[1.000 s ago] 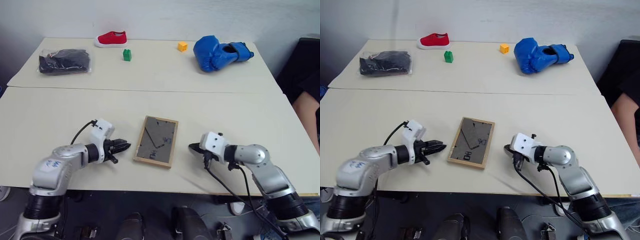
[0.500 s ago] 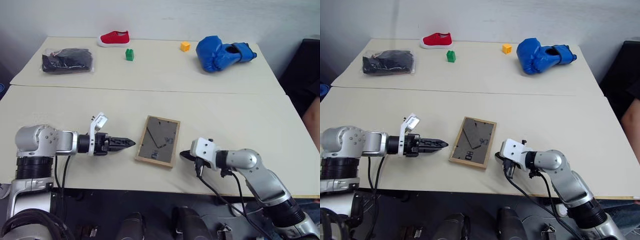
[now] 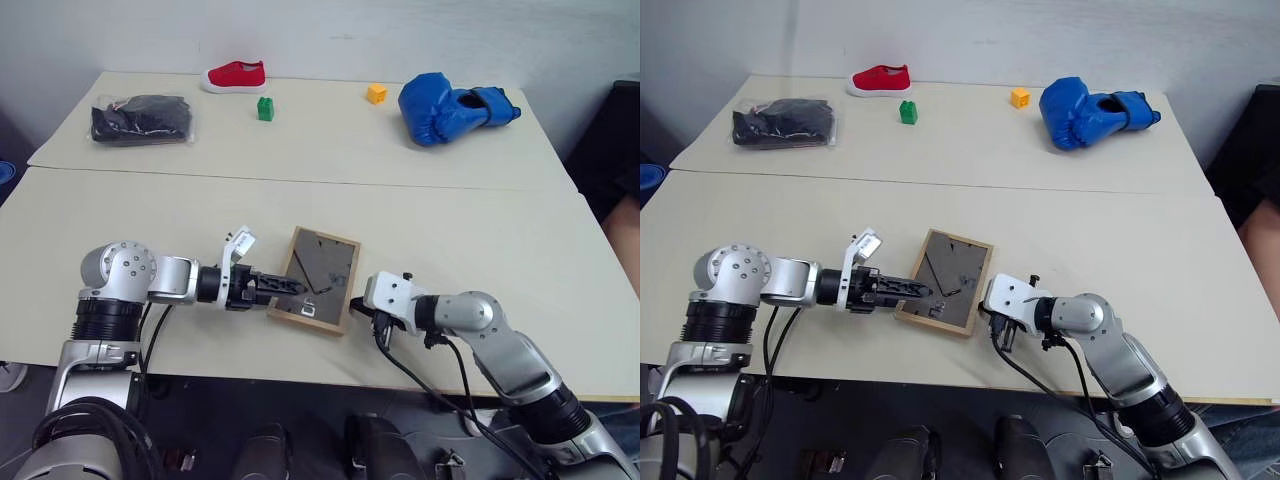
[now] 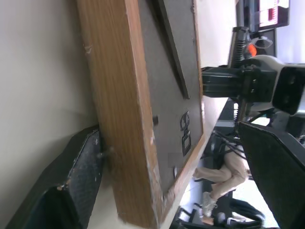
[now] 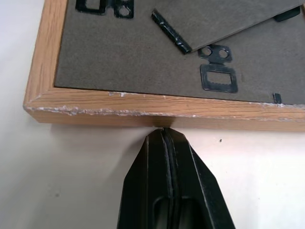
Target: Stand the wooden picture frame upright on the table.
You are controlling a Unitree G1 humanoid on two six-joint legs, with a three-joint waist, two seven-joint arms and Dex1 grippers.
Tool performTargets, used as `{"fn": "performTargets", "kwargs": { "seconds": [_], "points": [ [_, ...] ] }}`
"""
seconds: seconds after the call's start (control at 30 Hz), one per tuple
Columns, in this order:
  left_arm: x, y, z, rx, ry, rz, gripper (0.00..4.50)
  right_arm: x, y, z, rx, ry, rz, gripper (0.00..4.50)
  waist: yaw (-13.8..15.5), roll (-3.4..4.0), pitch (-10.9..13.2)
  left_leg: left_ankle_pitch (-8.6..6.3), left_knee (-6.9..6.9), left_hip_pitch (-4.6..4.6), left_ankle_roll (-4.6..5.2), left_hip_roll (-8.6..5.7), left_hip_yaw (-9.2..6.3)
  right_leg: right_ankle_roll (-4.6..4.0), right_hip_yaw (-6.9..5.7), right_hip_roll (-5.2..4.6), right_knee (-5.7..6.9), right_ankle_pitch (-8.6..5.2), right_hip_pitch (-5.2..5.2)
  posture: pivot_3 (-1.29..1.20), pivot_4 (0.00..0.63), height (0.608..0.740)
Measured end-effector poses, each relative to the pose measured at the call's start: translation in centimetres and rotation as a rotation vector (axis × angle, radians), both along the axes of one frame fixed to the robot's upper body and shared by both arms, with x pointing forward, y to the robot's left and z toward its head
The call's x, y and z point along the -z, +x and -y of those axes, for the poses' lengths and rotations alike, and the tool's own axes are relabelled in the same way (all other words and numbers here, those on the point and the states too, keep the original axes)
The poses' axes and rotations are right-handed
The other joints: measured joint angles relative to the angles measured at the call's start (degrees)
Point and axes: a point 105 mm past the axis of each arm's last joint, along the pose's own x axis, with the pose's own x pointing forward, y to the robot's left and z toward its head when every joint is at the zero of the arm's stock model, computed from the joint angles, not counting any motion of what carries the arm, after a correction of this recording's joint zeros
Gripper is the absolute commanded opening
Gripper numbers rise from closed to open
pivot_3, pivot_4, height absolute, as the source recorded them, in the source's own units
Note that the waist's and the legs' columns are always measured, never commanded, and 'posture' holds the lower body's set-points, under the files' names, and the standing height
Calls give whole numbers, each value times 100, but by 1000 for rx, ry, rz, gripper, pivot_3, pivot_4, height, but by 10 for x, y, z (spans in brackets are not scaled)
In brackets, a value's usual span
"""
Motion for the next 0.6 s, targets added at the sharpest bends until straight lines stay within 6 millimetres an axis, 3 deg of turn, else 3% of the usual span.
{"fn": "performTargets", "kwargs": {
  "seconds": [0.03,0.13,0.33,0.43,0.5,0.6],
  "points": [
    [0,0,2,3,-5,-3,4480,0,0,0,-1,-1,2,0,1,0,0,0,0,0,0,0,0,0,0,0,0,0,0,0,150,740],
    [3,0,6,-10,-24,-32,3938,0,0,0,-1,-4,5,0,1,0,0,0,1,0,-1,0,0,0,-1,0,0,0,0,0,150,740],
    [12,0,5,-43,6,-56,2098,0,-1,0,-6,-1,7,0,-6,0,0,2,1,0,-3,0,0,0,-3,2,0,0,-1,0,150,740],
    [4,-2,6,-38,-51,-45,1284,-1,-3,9,-11,15,-2,0,-6,0,0,2,1,-1,-4,0,0,0,-4,3,-2,0,0,0,150,740],
    [4,-3,3,-50,-66,-30,1273,-5,-3,20,-9,36,1,0,-6,-1,0,2,1,-1,-4,0,2,0,-4,4,-2,0,0,0,150,740],
    [2,-3,-2,-83,-82,75,1273,-24,-4,37,11,181,-28,585,-28,0,0,5,0,-1,-9,4,4,0,-3,8,-2,0,-1,0,150,740]
  ]
}}
